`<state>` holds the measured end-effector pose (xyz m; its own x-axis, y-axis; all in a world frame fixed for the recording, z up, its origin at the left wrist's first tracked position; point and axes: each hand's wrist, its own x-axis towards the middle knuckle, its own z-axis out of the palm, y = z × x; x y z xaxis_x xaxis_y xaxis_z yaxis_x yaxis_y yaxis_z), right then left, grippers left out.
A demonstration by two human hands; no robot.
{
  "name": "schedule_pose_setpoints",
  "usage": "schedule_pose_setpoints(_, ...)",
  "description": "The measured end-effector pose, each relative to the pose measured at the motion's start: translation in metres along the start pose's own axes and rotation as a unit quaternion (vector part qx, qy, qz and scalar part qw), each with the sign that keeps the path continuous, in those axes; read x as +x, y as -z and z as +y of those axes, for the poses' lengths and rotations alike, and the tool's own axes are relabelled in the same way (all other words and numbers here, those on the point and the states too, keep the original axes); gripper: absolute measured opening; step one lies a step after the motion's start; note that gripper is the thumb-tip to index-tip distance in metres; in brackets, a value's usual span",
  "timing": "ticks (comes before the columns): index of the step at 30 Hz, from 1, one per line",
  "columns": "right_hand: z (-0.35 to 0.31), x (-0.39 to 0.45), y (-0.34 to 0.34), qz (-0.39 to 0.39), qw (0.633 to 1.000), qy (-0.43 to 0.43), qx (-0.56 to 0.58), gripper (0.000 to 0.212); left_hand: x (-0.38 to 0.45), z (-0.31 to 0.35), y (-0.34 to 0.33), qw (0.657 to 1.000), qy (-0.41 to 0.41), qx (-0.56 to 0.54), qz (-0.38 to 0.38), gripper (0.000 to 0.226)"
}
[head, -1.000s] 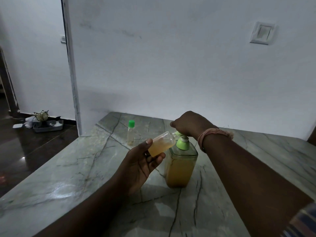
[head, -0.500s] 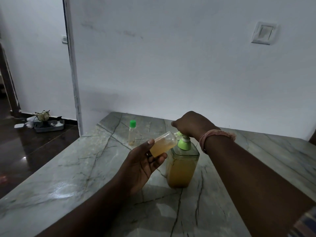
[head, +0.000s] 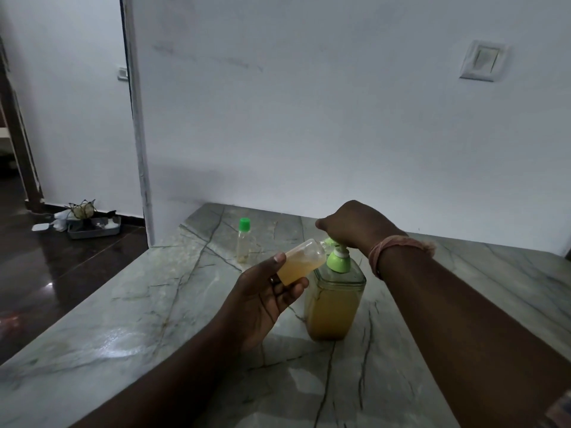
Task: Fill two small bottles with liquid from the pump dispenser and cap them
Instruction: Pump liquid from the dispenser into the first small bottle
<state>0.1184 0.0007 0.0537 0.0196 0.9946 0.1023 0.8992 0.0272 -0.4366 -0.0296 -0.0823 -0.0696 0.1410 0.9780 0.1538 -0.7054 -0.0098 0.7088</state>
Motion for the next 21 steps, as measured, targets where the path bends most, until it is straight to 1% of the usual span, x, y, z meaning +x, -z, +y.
schedule_pose_setpoints(2,0.001,0.001,-0.005,-0.016,1.000,0.010,-0.002,0.025,0.005,-0.001,0.002,1.000,0.000,-0.012,0.012,0.069)
schedule_pose_setpoints(4,0.001,-0.001,-0.008,-0.039,0.998,0.033,-0.025,0.029,0.006,0.000,0.003,1.000,-0.001,-0.010,0.005,0.066)
schedule_pose_setpoints(5,0.001,-0.005,-0.007,-0.046,0.998,0.037,-0.029,0.031,0.006,0.000,0.003,1.000,0.000,-0.005,0.007,0.068)
schedule_pose_setpoints(7,0.002,-0.011,-0.005,-0.040,0.998,0.047,-0.024,0.033,0.006,0.000,0.003,1.000,0.000,0.001,0.007,0.080)
schedule_pose_setpoints(9,0.001,-0.015,-0.002,-0.038,0.999,0.037,-0.008,0.035,0.004,0.000,0.002,1.000,0.001,0.008,0.011,0.087)
schedule_pose_setpoints(11,-0.001,-0.011,-0.001,-0.047,0.998,0.044,-0.026,0.032,0.004,-0.001,0.002,1.000,0.005,0.003,0.004,0.088)
schedule_pose_setpoints(13,-0.004,-0.006,-0.001,-0.029,0.999,0.027,-0.025,0.026,0.004,0.000,0.002,1.000,0.005,-0.006,0.003,0.087)
schedule_pose_setpoints(15,-0.001,-0.001,-0.005,-0.009,1.000,0.019,0.006,0.027,0.004,0.000,0.002,1.000,0.004,-0.006,0.006,0.086)
schedule_pose_setpoints(18,0.002,-0.006,-0.008,-0.032,0.999,0.024,0.016,0.032,0.005,0.000,0.001,1.000,0.001,0.000,0.017,0.091)
schedule_pose_setpoints(21,-0.002,-0.014,-0.004,-0.038,0.999,0.005,0.038,0.035,0.004,0.002,0.000,1.000,0.003,0.000,0.007,0.091)
